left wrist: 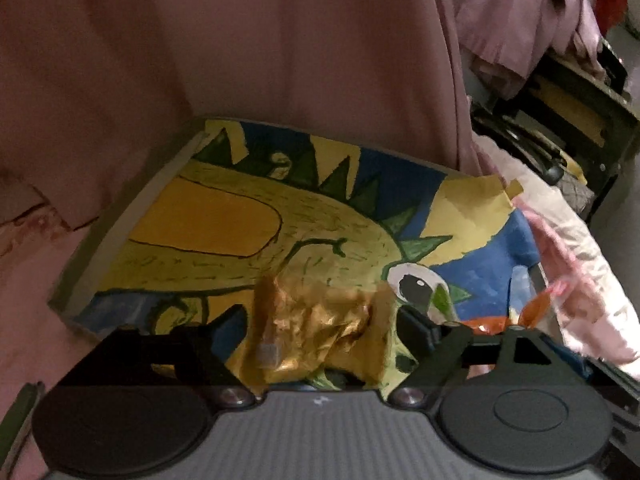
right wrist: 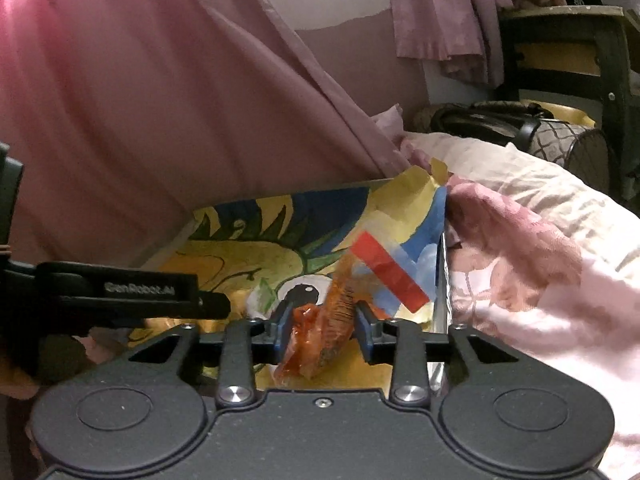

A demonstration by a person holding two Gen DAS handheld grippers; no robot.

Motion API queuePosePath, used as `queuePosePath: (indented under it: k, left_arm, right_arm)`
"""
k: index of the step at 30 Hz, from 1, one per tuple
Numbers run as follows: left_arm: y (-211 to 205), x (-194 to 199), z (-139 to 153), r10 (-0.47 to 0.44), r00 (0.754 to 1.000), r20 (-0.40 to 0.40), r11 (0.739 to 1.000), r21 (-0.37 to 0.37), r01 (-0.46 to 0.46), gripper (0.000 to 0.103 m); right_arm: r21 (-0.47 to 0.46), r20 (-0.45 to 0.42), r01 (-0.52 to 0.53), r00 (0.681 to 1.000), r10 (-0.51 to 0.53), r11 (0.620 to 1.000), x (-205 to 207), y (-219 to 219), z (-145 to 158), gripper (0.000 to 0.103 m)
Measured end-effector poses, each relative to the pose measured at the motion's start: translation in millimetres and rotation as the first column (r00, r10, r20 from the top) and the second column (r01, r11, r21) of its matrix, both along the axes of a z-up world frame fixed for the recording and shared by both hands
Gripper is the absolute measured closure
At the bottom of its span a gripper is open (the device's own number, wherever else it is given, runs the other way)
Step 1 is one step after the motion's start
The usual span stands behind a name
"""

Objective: Organize snacks
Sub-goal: 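Lift and carry both held packets over the cartoon tray, then open the left tool to drop the gold packet while the right tool releases the orange packet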

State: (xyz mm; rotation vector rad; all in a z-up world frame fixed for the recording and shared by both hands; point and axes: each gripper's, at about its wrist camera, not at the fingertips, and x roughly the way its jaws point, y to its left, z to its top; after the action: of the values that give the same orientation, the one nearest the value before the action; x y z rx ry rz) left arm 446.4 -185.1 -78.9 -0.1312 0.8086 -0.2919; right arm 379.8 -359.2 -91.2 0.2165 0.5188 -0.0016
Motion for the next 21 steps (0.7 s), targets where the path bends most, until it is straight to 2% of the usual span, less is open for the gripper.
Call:
queuePosePath:
  k: [1, 3, 4, 9, 12, 15, 21]
  left_arm:
    - [1, -2, 2, 0.005, 1.0, 0.002, 1.0, 0.0, -0.005, 0.012]
    - [4, -9, 7, 0.015, 1.0, 0.015, 1.0, 0.01, -0.016, 0.007]
    - [6, -13, 11, 0.024, 0.999, 0.025, 1.0, 0.011, -0.024, 0.005]
    - [23, -41, 32, 0.081, 0.993, 0.082, 0.997, -0.007, -0.081, 0.0]
    - [37, -63, 47, 0.125, 0.983, 0.134, 0.992, -0.023, -0.123, 0.001]
    - [50, -89, 63, 0.16, 0.97, 0.184, 0.987, -0.034, -0.156, 0.0]
    - [74, -149, 82, 0.206, 0.939, 0.275, 0.979, -0.051, -0.199, 0.0]
  right_arm:
    - [0.005, -0.001, 0.004, 1.0, -0.004, 1.0, -1, 0, 1, 0.057]
    - [0.008, 0.002, 0.01, 1.0, -0.01, 1.0, -6, 1, 4, 0.042]
    - [0.008, 0.006, 0.011, 1.0, -0.011, 1.0, -9, 1, 6, 0.039]
    - [-0.006, 0.05, 0.03, 0.998, -0.03, 1.0, -30, 6, 19, 0.017]
    - [-0.01, 0.105, 0.049, 0.993, -0.048, 0.999, -52, 8, 32, 0.008]
    - [-0.012, 0.175, 0.065, 0.983, -0.061, 0.998, -77, 10, 46, 0.002]
    - [-0.02, 0.306, 0.078, 0.95, -0.069, 0.997, -133, 25, 67, 0.001]
